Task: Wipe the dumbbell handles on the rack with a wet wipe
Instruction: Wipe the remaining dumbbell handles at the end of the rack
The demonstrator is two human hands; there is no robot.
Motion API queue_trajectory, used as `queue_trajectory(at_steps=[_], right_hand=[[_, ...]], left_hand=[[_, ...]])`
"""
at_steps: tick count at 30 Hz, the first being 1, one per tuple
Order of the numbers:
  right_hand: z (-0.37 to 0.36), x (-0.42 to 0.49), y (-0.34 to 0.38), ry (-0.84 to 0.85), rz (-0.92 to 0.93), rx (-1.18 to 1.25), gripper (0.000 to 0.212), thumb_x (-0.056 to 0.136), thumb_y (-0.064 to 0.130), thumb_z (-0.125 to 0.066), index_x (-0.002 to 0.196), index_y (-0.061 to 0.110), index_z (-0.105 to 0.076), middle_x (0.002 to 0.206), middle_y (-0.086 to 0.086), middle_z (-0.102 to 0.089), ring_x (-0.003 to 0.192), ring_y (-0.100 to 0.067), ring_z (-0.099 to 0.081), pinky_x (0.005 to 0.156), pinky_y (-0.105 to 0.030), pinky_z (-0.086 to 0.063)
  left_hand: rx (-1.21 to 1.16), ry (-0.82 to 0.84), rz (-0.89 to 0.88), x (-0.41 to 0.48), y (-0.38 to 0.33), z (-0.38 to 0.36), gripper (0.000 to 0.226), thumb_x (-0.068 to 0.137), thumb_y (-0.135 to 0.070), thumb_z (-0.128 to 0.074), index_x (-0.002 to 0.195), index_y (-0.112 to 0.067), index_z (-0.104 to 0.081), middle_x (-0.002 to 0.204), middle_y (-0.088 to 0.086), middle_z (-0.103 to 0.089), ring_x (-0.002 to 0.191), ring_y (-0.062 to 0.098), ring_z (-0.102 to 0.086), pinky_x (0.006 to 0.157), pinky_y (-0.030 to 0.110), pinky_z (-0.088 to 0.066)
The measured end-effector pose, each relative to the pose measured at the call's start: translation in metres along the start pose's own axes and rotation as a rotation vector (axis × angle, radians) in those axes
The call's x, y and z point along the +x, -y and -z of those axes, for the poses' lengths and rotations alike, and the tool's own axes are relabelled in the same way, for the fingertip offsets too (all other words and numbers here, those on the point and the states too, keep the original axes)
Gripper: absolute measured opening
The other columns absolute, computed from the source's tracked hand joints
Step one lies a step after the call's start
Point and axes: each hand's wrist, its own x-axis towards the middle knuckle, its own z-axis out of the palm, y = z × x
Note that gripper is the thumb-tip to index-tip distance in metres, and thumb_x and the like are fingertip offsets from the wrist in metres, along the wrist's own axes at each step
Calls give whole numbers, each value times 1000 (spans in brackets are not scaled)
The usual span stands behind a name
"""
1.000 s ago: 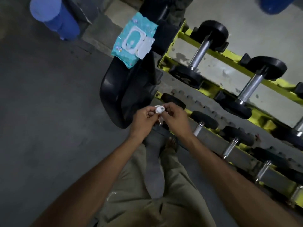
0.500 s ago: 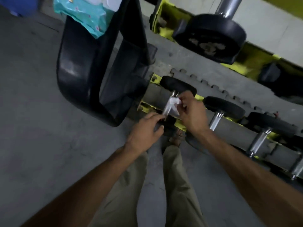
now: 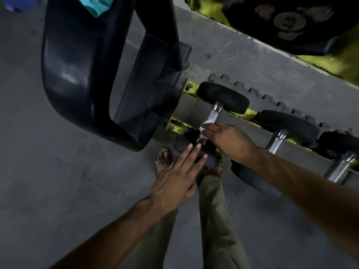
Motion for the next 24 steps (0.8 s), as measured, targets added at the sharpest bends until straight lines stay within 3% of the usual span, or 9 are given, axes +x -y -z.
queue_trajectory(at_steps=[2, 8, 11, 14, 18, 22, 24], right_hand=[[0, 5, 0, 0, 18, -27, 42, 85, 8, -59, 127, 14, -65, 137, -5, -62, 110, -28, -65, 70, -38, -59], [11, 15, -9, -26, -178, -20, 46, 78, 4, -68, 121, 18, -61, 125, -3, -65, 86, -28, -69, 56, -32, -48], [9, 14, 11, 68, -2, 56, 30, 81, 9, -68, 109, 19, -65, 105, -2, -69, 75, -28, -70, 52, -33, -46], [14, 23, 14, 147, 96, 45, 20, 94, 18, -56, 111, 20, -64, 105, -1, -67, 84, -27, -70, 58, -37, -55], [20, 30, -1, 64, -143, 1, 14, 86, 17, -73, 97, 21, -66, 93, 0, -68, 66, -27, -68, 48, -33, -52], [18, 33, 21, 252, 83, 32, 20, 96, 19, -57, 115, 20, -63, 111, 0, -62, 89, -26, -68, 58, -33, -42], [20, 36, 12, 137, 46, 2, 14, 93, 20, -64, 107, 17, -67, 104, -2, -64, 80, -25, -69, 52, -31, -42]], left_hand=[[-9, 10, 1, 0, 1, -2, 95, 99, -39, -60, 169, -26, 4, 172, -1, 28, 159, 21, 25, 124, 37, -23], [9, 2, -19, -1, 3, -2, 99, 97, -37, -62, 169, -24, 5, 172, 2, 28, 159, 22, 24, 126, 39, -20], [27, 1, -31, 0, 3, -3, 100, 95, -37, -63, 169, -22, 3, 173, 4, 24, 160, 24, 22, 126, 40, -22], [31, 6, -33, -1, 4, -3, 100, 95, -37, -63, 169, -23, 4, 173, 4, 25, 159, 24, 24, 126, 40, -23], [29, 20, -30, 0, 4, 0, 102, 96, -35, -64, 168, -24, 8, 171, 2, 31, 158, 23, 27, 125, 39, -25], [49, -13, -52, 0, 6, -3, 103, 92, -33, -67, 169, -21, 1, 174, 6, 23, 160, 25, 21, 122, 41, -32], [70, -30, -58, 0, 7, -4, 104, 90, -33, -69, 169, -20, -1, 174, 7, 21, 161, 26, 19, 122, 42, -32]])
